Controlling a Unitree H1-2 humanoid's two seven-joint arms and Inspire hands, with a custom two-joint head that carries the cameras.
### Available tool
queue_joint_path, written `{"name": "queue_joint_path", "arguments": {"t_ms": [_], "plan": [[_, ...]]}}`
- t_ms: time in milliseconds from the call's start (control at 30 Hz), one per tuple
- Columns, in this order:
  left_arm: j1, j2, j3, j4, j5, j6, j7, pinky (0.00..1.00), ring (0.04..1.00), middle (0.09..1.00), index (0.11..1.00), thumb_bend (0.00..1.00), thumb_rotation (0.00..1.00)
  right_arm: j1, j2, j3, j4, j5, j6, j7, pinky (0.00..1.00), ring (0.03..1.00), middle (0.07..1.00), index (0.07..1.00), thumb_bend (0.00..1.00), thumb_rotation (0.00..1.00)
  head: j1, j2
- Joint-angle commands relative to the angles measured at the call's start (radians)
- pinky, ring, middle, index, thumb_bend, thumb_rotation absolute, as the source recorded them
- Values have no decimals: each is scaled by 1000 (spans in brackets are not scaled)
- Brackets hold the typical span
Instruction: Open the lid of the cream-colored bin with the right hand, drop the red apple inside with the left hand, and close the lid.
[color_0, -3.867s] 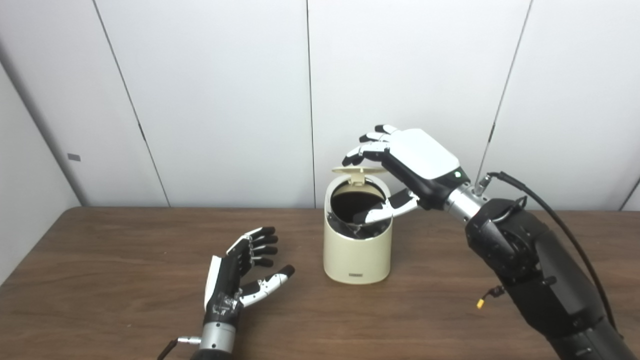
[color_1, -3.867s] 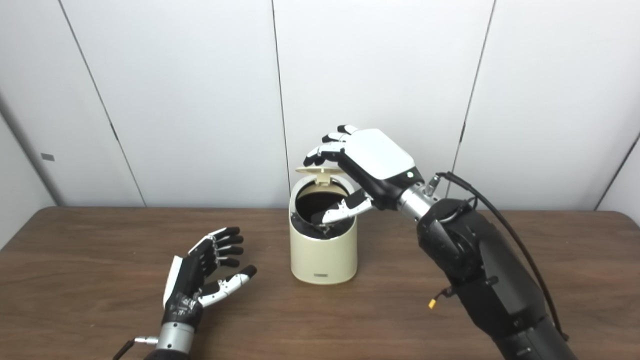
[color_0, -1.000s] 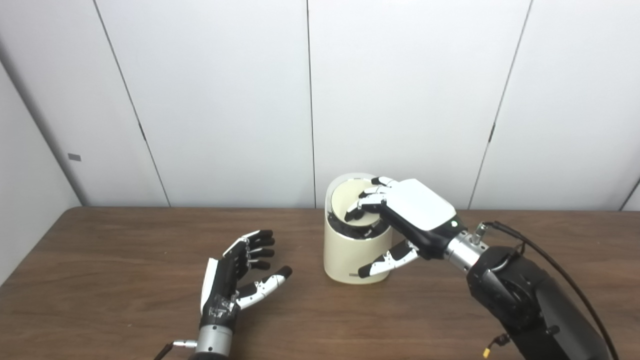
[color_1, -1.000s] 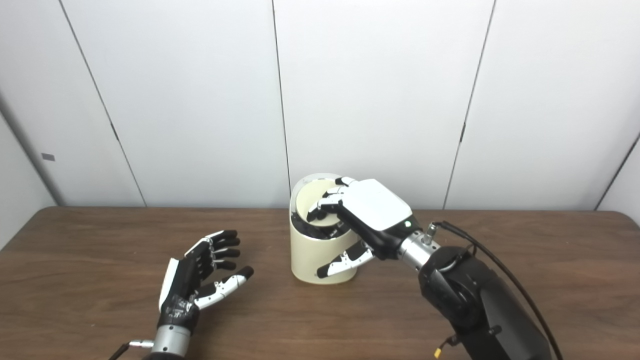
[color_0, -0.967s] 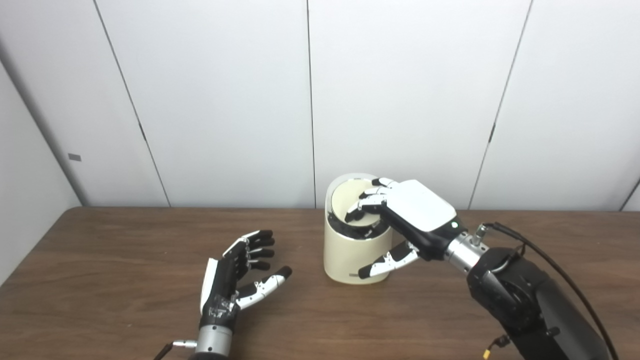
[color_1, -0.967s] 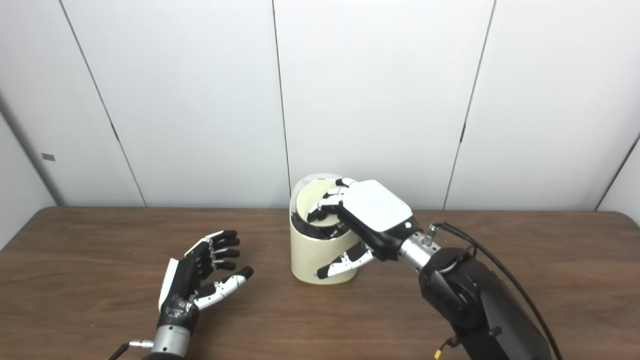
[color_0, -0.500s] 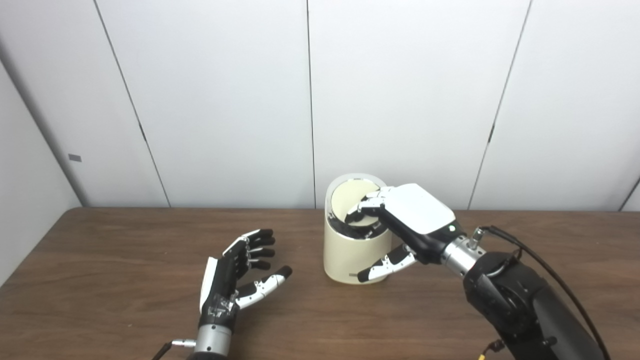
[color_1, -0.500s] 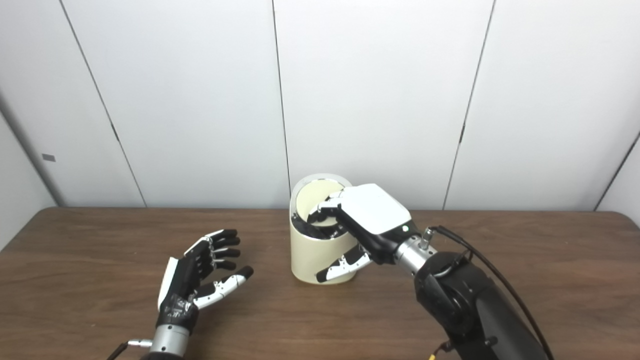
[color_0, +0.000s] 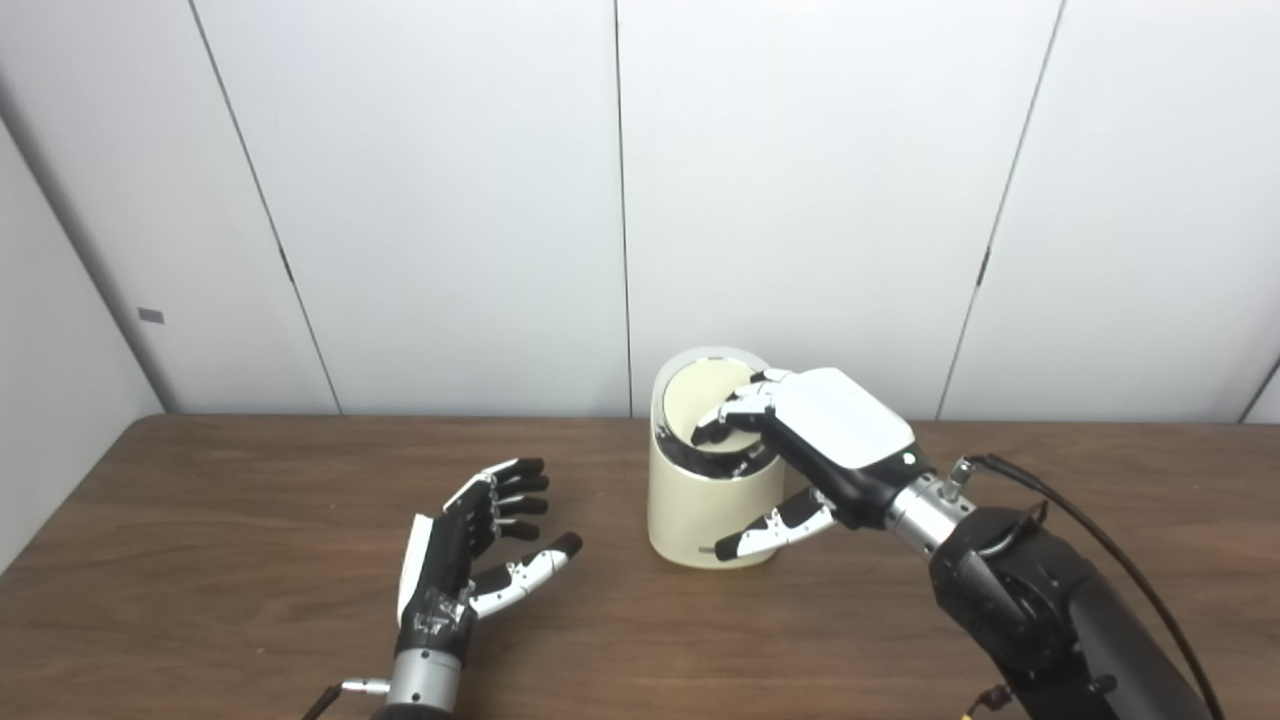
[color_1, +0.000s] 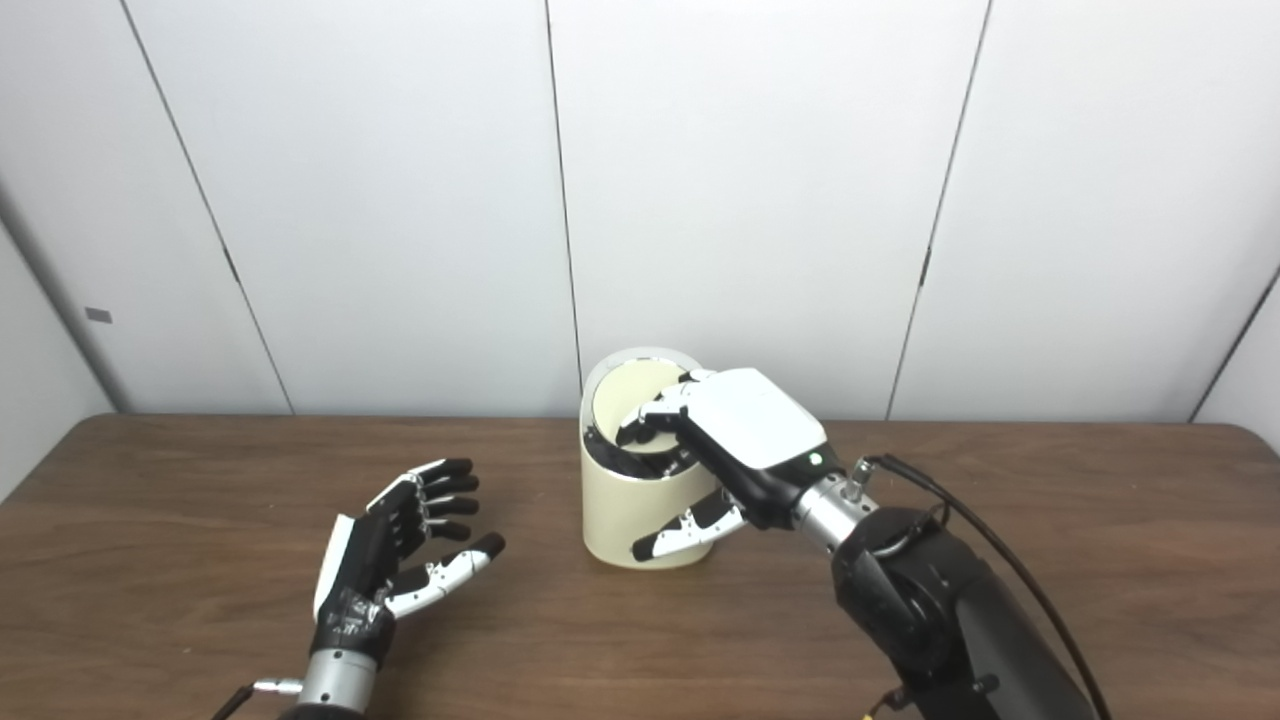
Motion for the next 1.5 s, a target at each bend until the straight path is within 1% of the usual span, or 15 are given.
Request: {"name": "queue_joint_path", "arguments": {"t_ms": [0, 67, 200, 333, 433, 567, 667, 700, 733, 867, 1000, 1100, 1133, 1233, 1467], "plan": [[-26, 6, 2, -14, 0, -32, 5, 587, 670, 723, 739, 686, 43, -20, -10, -25, -1, 14, -21, -40, 899, 810, 680, 689, 633, 461, 1, 0], [-27, 6, 2, -12, -3, -31, 3, 592, 674, 725, 740, 689, 45, -21, -4, -38, 7, 24, -50, -84, 910, 808, 675, 683, 618, 460, 1, -1], [-28, 5, 3, -11, -9, -29, 0, 585, 676, 730, 741, 689, 48, -25, 10, -61, 32, 24, -117, -190, 862, 783, 648, 657, 573, 449, 2, -1], [-28, 4, 2, -11, -7, -29, 2, 577, 664, 722, 739, 691, 48, -34, 13, -68, 44, 1, -146, -253, 862, 788, 657, 669, 539, 455, 1, -2], [-27, 4, 0, -10, -4, -28, 3, 585, 666, 724, 739, 692, 54, -38, 17, -79, 50, 3, -155, -287, 839, 772, 653, 671, 546, 416, 2, -4], [-26, 1, 1, -16, -6, -17, 1, 579, 674, 731, 741, 690, 54, -32, 23, -96, 54, 21, -146, -301, 808, 763, 670, 691, 556, 374, 2, -4], [-26, 3, -1, -14, -1, -20, 2, 589, 675, 731, 744, 691, 60, -20, 29, -114, 70, 35, -142, -320, 745, 758, 730, 769, 561, 366, 2, -5], [-26, 4, -1, -12, -2, -24, 1, 585, 669, 729, 743, 697, 65, -12, 37, -126, 73, 46, -128, -325, 700, 752, 767, 799, 593, 321, 2, -5], [-27, 4, 0, -10, -4, -26, 1, 584, 669, 728, 743, 697, 64, -6, 43, -134, 74, 54, -118, -328, 693, 752, 772, 803, 598, 318, 2, -5], [-26, 4, 0, -15, -9, -28, -2, 583, 671, 728, 743, 694, 53, 42, 87, -201, 103, 109, -67, -370, 594, 756, 808, 815, 626, 335, 2, -5], [-30, 3, 1, -12, -8, -31, -2, 592, 670, 727, 742, 692, 37, 79, 127, -272, 147, 233, -59, -391, 589, 750, 816, 813, 627, 243, -3, -8], [-30, 3, 2, -11, -3, -36, 2, 580, 667, 723, 737, 700, 38, 118, 151, -322, 208, 354, -93, -405, 628, 762, 820, 828, 629, 211, -2, -9], [-29, 3, 2, -13, -6, -35, 0, 577, 667, 722, 736, 698, 34, 134, 157, -332, 221, 387, -101, -404, 665, 779, 834, 839, 639, 266, -4, -9], [-26, 3, 4, -21, -14, -29, -6, 586, 671, 726, 739, 689, 28, 179, 162, -334, 238, 422, -125, -409, 696, 792, 853, 863, 624, 337, -7, -7], [-25, 5, 4, -25, -3, -32, -2, 584, 671, 725, 738, 690, 30, 249, 194, -332, 261, 449, -165, -453, 705, 792, 847, 869, 628, 396, 4, -8]]}}
